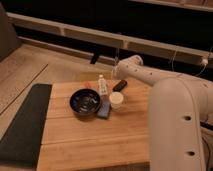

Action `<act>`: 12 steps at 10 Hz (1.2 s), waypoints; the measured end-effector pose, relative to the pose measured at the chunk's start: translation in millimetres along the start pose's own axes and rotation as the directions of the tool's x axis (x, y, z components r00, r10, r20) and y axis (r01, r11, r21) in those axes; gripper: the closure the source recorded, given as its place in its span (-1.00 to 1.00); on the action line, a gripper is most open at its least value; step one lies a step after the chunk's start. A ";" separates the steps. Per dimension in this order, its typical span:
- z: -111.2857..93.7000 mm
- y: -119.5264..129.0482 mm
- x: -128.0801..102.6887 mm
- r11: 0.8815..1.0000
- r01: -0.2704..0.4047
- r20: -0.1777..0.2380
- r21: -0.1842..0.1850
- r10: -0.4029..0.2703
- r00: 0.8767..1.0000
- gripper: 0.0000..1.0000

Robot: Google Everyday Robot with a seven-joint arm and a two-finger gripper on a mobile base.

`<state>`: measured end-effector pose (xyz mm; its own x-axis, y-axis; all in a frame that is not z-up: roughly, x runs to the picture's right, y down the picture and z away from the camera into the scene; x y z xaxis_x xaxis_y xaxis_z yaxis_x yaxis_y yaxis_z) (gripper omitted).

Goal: Push the eraser across the table

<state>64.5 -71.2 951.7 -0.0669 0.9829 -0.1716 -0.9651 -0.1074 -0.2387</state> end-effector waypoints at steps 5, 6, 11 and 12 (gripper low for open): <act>7.4 -17.6 14.7 0.997 0.012 -0.083 0.077 -0.005 0.997 1.00; 8.8 -40.1 22.7 0.988 0.017 -0.125 0.152 0.002 0.992 1.00; 24.8 -78.4 30.3 0.950 -0.010 -0.203 0.313 0.077 0.976 1.00; 31.6 -78.2 32.4 0.948 -0.019 -0.216 0.319 0.092 0.972 1.00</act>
<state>129.9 -26.3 995.0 -0.0996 0.9131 -0.3954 -0.9940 -0.0729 0.0820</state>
